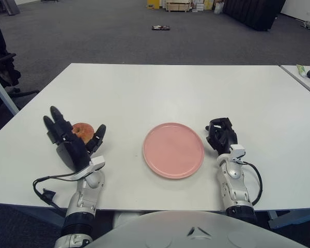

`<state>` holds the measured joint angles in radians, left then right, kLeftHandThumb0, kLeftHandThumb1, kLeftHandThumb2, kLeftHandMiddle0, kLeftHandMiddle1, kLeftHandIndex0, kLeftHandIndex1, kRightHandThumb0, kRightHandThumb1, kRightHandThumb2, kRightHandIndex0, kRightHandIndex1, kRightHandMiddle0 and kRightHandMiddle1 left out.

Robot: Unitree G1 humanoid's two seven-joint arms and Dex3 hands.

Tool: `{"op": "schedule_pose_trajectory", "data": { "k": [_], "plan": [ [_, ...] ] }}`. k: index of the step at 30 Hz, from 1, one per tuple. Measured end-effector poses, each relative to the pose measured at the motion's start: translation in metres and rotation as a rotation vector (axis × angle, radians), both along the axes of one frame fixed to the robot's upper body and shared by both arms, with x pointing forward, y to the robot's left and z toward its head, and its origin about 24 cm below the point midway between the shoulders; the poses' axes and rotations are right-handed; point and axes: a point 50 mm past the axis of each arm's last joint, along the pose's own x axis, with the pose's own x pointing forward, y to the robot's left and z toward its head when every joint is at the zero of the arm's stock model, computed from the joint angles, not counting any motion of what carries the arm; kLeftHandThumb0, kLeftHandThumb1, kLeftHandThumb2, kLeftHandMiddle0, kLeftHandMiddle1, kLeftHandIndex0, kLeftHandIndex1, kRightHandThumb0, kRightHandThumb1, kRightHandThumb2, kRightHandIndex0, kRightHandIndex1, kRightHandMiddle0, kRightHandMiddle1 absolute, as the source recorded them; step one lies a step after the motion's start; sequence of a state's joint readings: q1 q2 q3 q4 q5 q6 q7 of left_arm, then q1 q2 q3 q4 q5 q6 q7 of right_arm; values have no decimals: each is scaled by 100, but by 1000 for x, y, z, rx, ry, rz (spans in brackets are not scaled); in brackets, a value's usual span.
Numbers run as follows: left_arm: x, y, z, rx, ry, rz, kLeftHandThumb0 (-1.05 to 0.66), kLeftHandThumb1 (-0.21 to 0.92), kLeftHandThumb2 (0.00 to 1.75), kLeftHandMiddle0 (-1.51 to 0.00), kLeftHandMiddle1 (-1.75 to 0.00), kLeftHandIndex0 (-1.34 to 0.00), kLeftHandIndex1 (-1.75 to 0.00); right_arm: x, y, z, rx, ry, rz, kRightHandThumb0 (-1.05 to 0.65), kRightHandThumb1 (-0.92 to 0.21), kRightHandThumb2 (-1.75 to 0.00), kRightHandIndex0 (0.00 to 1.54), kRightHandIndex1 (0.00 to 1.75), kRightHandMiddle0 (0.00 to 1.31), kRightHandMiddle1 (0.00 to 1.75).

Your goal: Put the apple into the plate.

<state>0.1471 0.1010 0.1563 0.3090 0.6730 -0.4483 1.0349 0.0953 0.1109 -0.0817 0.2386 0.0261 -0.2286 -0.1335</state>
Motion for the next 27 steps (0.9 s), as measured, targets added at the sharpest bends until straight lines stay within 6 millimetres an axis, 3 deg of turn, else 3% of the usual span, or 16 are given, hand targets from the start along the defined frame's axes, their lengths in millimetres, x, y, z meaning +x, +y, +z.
{"op": "schedule_pose_trajectory", "data": {
  "k": [4,12,21,27],
  "plan": [
    [0,2,-2,-7,20,36,-102,79,43,0,-36,0,-20,0,0,0,-1,1,0,-37,-77,-74,52,138,28,175],
    [-1,8,-8,-75,80,99,-95,75,43,0,-61,0,-50,1,0,-1,-5,-3,11,-37,-74,-79,52,138,30,175],
    [0,14,-12,-145,160,130,-87,66,57,0,-64,0,-69,2,-1,-2,-4,-6,18,-37,-72,-81,51,138,31,175],
    [2,16,-15,-178,201,145,-85,64,62,0,-63,0,-72,3,-1,-2,-4,-6,18,-37,-73,-79,50,138,30,175]
  ]
}}
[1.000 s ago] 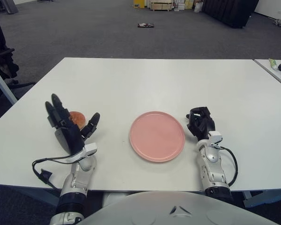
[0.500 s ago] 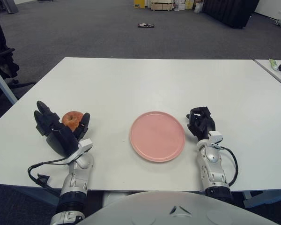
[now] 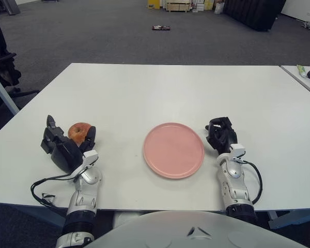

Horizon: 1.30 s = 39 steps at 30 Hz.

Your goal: Put the apple into the plate.

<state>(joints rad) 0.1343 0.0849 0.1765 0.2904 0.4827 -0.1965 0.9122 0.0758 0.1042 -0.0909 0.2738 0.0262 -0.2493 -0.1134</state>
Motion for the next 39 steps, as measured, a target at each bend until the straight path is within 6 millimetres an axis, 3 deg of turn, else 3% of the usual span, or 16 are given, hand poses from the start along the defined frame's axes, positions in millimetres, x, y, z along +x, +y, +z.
{"op": "schedule_pose_trajectory", "data": {
  "k": [12,39],
  "plan": [
    [8,4,-5,-46,42,4,-84,66,65,0,-54,0,-67,0,-1,0,-1,1,-3,-37,-74,-78,50,138,30,175],
    [26,-1,-4,-41,56,-75,-79,65,69,0,-59,0,-74,-1,-2,0,1,-1,-13,-37,-74,-78,51,138,30,175]
  ]
}}
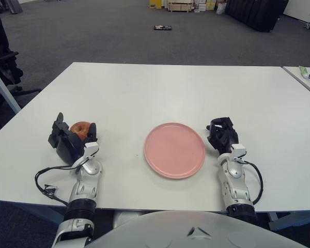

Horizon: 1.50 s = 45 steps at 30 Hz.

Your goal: Put the apple into the plate.

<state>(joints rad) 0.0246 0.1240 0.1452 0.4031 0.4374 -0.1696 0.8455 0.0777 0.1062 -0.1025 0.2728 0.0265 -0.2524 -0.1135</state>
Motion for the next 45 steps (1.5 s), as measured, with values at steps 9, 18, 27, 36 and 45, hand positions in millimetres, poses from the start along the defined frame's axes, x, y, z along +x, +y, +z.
{"op": "schedule_pose_trajectory", "data": {
  "k": [9,18,27,36,45],
  "plan": [
    [6,-6,-1,-21,21,-64,-84,65,67,0,-51,0,-71,-1,-1,0,-1,-2,-3,-37,-73,-79,50,138,30,175],
    [14,-5,-1,-24,51,-146,-85,63,66,0,-60,0,-80,-2,-1,1,1,-3,-7,-37,-74,-78,49,137,29,175],
    [23,-5,2,-25,177,-344,-87,58,69,0,-68,0,-93,-3,-2,1,2,-1,-11,-37,-75,-76,50,137,29,175],
    [26,3,4,-22,321,-407,-94,61,67,0,-57,0,-99,-4,-2,2,3,-5,-15,-37,-76,-75,50,135,28,175],
    [34,15,5,-55,429,-349,-91,67,63,0,-45,0,-92,-5,-3,2,4,-4,-18,-37,-76,-76,50,136,29,175]
  ]
}}
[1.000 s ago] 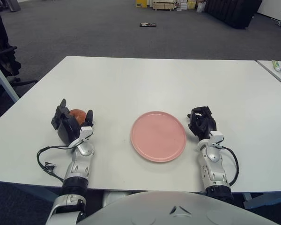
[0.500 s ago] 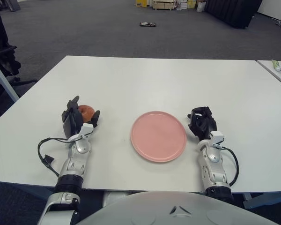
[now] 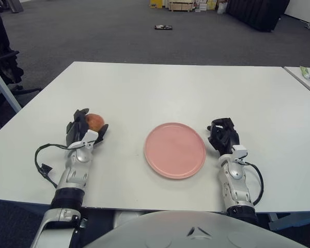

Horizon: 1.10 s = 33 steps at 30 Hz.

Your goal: Put the apple into the plate.

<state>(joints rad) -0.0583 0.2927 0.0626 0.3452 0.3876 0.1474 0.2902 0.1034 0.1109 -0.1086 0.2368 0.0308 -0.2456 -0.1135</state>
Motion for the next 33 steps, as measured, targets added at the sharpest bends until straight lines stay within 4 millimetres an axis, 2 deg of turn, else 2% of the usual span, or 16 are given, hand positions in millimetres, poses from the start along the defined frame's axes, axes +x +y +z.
{"op": "schedule_pose_trajectory", "data": {
  "k": [6,10,23,33],
  "plan": [
    [5,6,-10,-14,79,45,-90,77,57,0,-37,0,-89,0,0,1,0,-3,5,-37,-75,-77,50,136,29,175],
    [8,5,-11,-16,93,53,-90,79,55,0,-35,0,-90,0,0,1,-1,-5,9,-37,-75,-77,50,137,29,175],
    [10,7,-15,-25,98,44,-86,82,54,0,-32,0,-92,-1,-1,2,-1,1,2,-37,-76,-76,50,137,29,175],
    [10,9,-15,-29,74,28,-83,79,57,0,-43,0,-101,-1,-2,2,-2,2,-6,-37,-77,-74,50,136,28,175]
  ]
}}
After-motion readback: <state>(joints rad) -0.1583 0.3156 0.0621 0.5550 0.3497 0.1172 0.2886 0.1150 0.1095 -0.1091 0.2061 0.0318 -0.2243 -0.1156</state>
